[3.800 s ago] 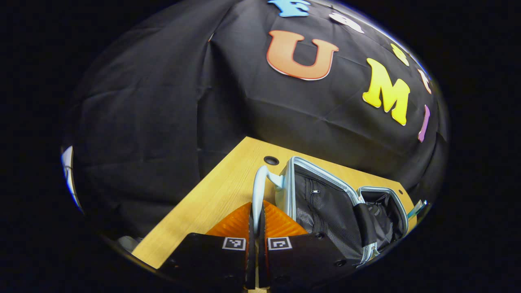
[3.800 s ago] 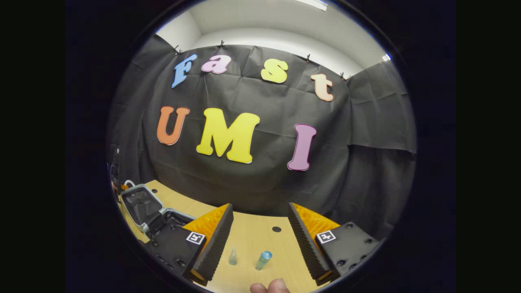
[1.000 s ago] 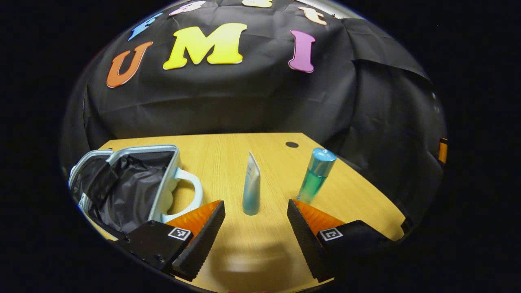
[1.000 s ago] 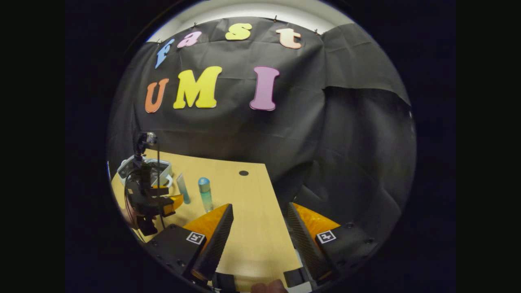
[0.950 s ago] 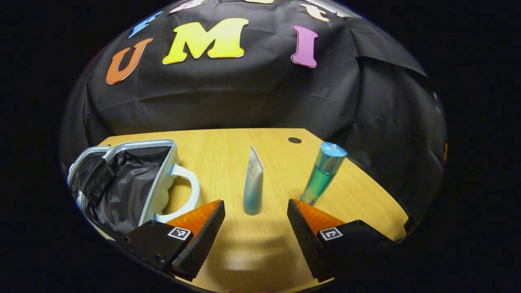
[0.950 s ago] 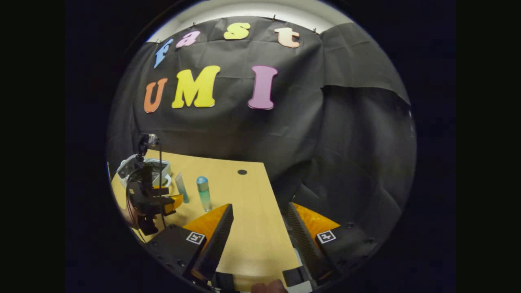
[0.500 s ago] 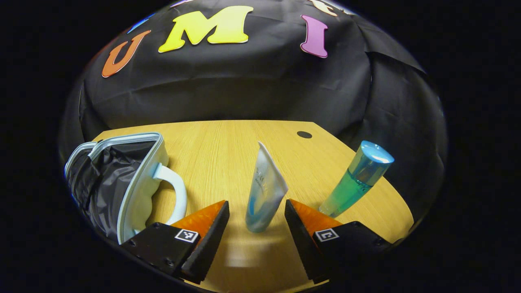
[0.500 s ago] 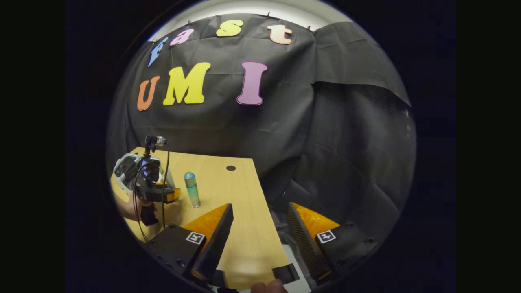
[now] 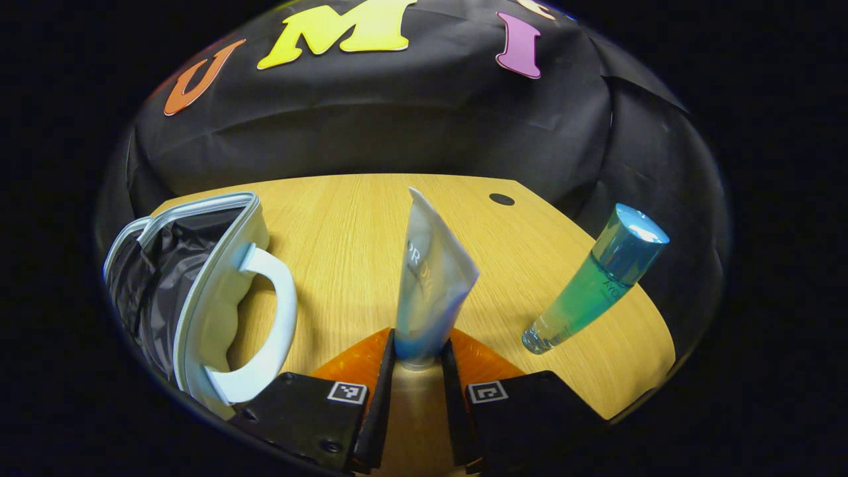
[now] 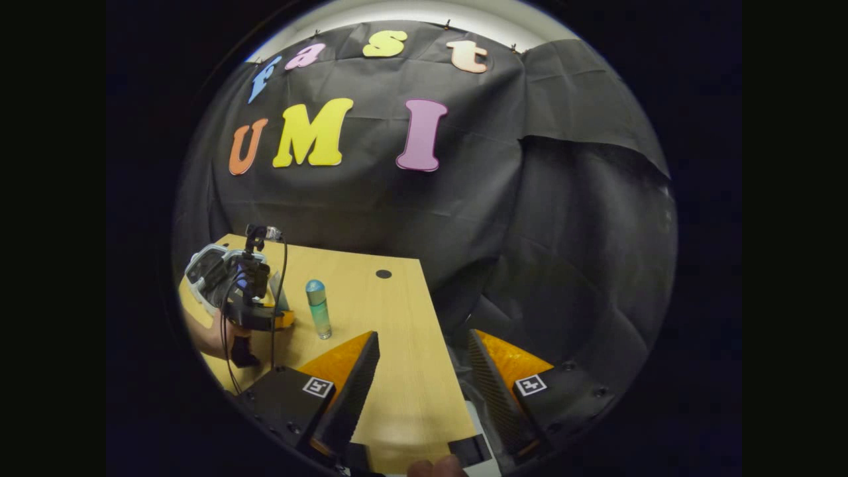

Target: First open the suitcase, pack the skin care products into it, and then close the suitcase.

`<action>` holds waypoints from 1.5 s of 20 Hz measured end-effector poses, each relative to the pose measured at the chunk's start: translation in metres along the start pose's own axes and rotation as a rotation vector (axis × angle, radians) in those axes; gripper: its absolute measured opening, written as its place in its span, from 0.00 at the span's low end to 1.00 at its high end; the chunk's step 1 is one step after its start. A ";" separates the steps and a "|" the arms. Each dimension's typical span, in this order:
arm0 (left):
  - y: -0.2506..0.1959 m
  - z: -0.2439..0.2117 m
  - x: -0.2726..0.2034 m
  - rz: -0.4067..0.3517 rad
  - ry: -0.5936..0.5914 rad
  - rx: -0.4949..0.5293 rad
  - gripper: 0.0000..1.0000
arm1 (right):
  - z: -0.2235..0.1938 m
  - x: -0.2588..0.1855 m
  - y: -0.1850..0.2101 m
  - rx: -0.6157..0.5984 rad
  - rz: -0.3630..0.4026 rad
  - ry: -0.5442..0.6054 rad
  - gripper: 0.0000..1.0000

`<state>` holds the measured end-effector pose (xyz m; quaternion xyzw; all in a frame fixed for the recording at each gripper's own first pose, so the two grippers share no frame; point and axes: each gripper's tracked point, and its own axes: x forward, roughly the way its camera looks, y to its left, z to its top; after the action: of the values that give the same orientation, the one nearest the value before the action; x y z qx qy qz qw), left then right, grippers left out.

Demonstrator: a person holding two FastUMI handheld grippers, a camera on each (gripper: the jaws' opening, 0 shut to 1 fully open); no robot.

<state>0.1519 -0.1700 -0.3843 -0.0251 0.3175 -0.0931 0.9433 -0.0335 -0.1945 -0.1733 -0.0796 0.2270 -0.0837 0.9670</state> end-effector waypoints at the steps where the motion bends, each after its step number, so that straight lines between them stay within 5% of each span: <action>1: -0.002 0.006 -0.010 -0.012 -0.008 0.000 0.48 | -0.002 0.004 0.006 0.001 0.013 -0.001 0.81; 2: -0.004 0.014 -0.022 -0.027 -0.017 -0.002 0.40 | -0.006 0.009 0.014 0.002 0.032 0.004 0.80; 7: -0.001 0.042 -0.102 -0.070 -0.052 -0.035 0.39 | -0.030 0.054 0.085 0.054 0.196 0.041 0.81; 11: 0.030 0.038 -0.164 -0.021 -0.035 -0.080 0.39 | -0.050 0.106 0.154 0.068 0.301 0.074 0.81; 21: 0.097 0.034 -0.225 0.133 -0.049 -0.152 0.39 | -0.085 0.197 0.219 0.112 0.335 0.231 0.81; 25: 0.115 0.028 -0.233 0.164 -0.047 -0.183 0.39 | -0.094 0.206 0.216 0.129 0.307 0.272 0.70; 28: 0.123 0.021 -0.236 0.174 -0.036 -0.222 0.39 | -0.094 0.207 0.221 0.104 0.309 0.266 0.43; 30: 0.128 0.018 -0.237 0.178 -0.028 -0.240 0.40 | -0.092 0.207 0.219 0.088 0.303 0.268 0.40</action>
<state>-0.0021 0.0005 -0.2426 -0.1109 0.3141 0.0300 0.9424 0.1353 -0.0329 -0.3849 0.0097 0.3591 0.0433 0.9322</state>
